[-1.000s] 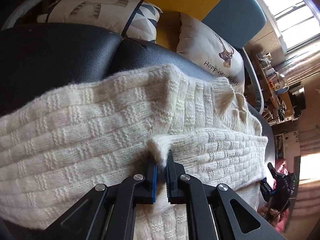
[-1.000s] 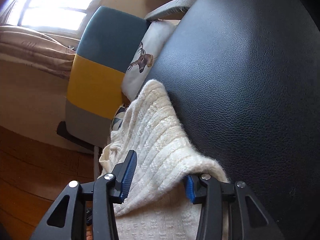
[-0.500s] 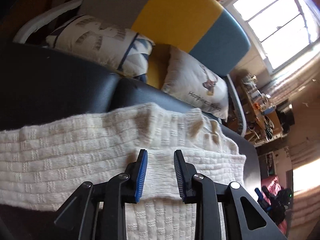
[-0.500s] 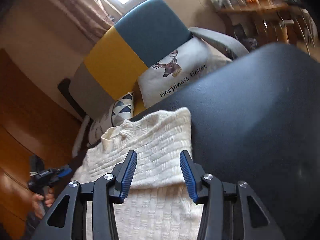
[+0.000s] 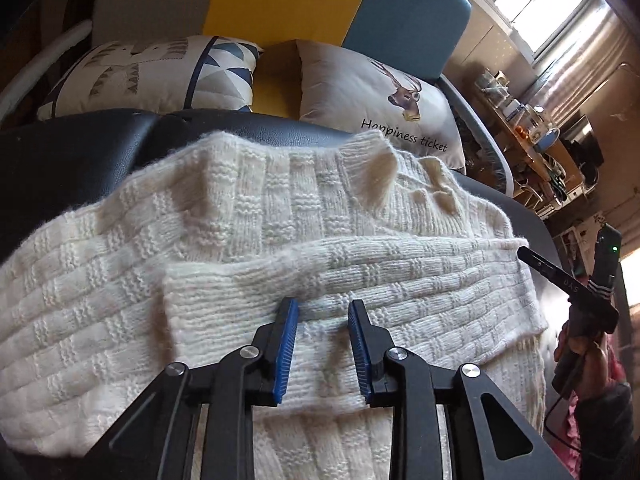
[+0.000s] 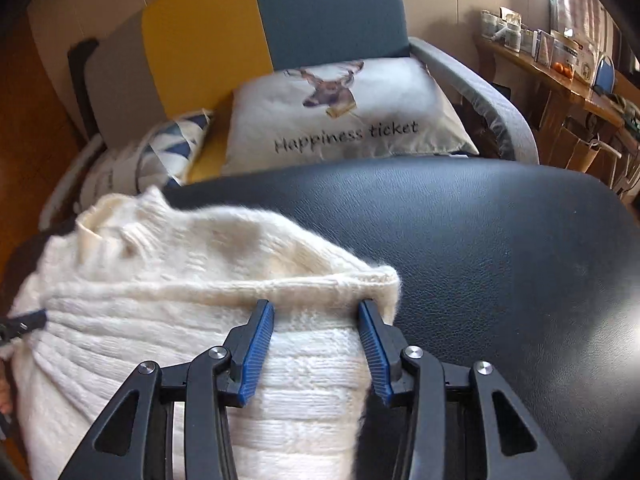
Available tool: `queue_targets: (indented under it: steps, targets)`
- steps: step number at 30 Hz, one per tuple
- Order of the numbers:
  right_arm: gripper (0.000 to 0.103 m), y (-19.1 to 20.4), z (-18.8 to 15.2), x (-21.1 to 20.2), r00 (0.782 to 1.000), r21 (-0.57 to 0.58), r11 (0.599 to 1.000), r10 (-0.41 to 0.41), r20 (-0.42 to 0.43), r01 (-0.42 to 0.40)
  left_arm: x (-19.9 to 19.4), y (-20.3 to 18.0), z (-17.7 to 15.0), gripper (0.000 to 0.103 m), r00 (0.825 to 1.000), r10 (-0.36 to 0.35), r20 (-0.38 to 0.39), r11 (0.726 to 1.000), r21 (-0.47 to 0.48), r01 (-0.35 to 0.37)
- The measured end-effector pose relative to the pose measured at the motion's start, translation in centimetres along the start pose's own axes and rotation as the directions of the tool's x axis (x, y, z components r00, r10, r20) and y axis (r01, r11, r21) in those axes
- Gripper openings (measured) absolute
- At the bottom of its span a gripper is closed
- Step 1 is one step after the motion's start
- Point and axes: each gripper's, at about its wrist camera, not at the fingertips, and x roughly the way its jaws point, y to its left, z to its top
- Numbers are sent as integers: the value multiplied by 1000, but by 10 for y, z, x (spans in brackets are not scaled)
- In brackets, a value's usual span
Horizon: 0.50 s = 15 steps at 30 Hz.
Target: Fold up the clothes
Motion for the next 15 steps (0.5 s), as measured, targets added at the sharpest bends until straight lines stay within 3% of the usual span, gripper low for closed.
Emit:
queue_targets:
  steps: [5, 7, 9, 12, 13, 15]
  targets:
    - [44, 9, -2, 2, 998, -41, 997, -63, 11, 63, 0, 12, -9, 18, 999, -25, 45, 998, -54, 28]
    - [44, 8, 2, -1, 998, -18, 998, -62, -2, 62, -10, 16, -9, 18, 997, -52, 64, 992, -110, 59]
    - [46, 10, 4, -14, 998, 9, 998, -66, -6, 66, -35, 29, -15, 26, 987, -94, 131, 973, -199, 119]
    - [48, 25, -4, -53, 994, 61, 996, 55, 92, -61, -89, 70, -37, 45, 952, -171, 253, 911, -328, 251]
    - [51, 32, -9, -62, 988, 86, 988, 118, 100, -127, -109, 89, -49, 47, 944, -159, 290, 892, -367, 263]
    - [51, 52, -25, -72, 966, 121, 961, 237, 99, -248, -149, 137, -77, 48, 943, -51, 328, 865, -458, 206]
